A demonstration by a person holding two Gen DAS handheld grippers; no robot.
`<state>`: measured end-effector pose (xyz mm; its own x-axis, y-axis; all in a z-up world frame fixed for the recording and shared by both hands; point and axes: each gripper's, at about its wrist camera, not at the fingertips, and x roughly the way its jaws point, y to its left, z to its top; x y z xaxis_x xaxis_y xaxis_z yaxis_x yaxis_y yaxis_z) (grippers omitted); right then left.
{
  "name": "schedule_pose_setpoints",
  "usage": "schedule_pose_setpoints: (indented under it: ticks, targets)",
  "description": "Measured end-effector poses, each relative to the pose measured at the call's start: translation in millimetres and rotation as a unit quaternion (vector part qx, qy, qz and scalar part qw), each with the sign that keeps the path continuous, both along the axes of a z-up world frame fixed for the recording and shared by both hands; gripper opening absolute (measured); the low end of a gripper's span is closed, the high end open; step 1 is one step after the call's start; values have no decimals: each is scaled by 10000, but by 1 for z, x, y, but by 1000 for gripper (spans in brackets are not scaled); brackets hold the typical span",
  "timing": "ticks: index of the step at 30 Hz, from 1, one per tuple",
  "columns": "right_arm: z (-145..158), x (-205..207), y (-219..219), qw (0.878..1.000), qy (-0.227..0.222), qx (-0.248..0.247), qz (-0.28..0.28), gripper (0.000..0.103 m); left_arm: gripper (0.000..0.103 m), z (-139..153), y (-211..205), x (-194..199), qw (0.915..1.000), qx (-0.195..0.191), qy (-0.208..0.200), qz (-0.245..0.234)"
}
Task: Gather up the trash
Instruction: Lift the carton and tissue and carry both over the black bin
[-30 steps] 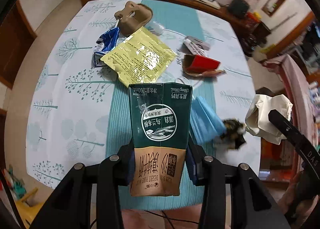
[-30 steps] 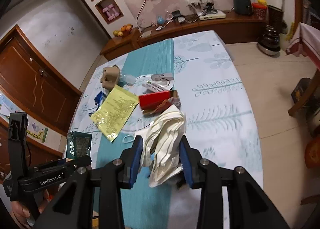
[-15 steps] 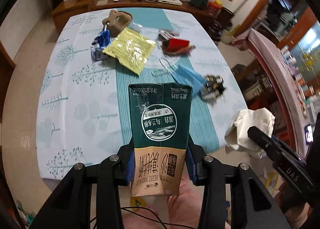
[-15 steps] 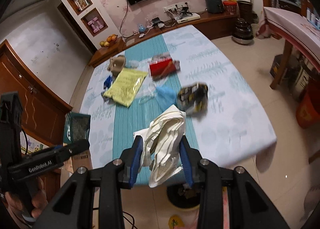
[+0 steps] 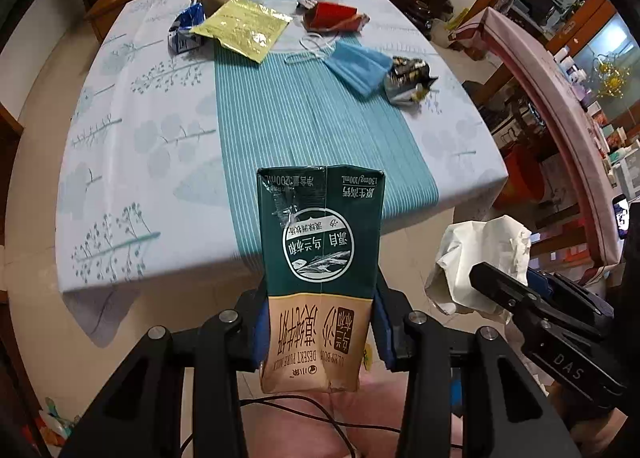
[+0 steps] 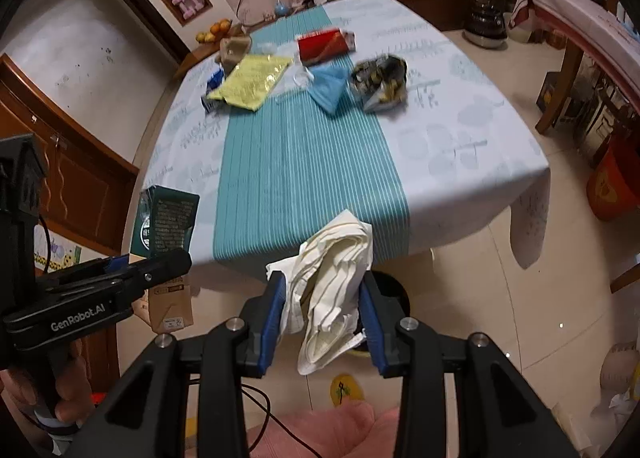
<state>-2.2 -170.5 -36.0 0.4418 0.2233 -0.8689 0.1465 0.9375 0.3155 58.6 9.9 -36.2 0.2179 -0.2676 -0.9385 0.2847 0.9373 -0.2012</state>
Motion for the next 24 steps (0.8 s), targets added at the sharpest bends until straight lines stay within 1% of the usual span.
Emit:
schedule_pose_setpoints:
  ticks: [4, 7, 9, 10, 13, 14, 20, 24]
  targets:
    - [-21, -5, -9, 9996, 223, 120, 80, 37, 40, -13, -15, -12, 9998, 161, 78, 19]
    - [-48, -7, -16, 9987, 425, 193, 189, 37, 40, -35, -28, -23, 9996, 225, 185, -7]
    - [-67, -8, -20, 9979, 550, 224, 243, 37, 40, -60, -38, -31, 9991, 288, 306, 4]
    - [-83, -9, -22, 9973, 643, 246, 271, 37, 40, -71, -42, -34, 9989, 313, 358, 5]
    - [-123, -10, -27, 9958, 821, 273, 312, 37, 40, -114, -56, -45, 9976, 461, 510, -18]
    - [-137, -9, -28, 9952, 881, 273, 322, 37, 40, -135, -61, -48, 9966, 552, 605, -18]
    - [-218, -4, -30, 9931, 1060, 326, 387, 37, 40, -221, -72, -49, 9920, 830, 938, 144]
    - [-259, -4, -33, 9924, 1099, 420, 350, 37, 40, -259, -68, -43, 9900, 842, 1053, 416]
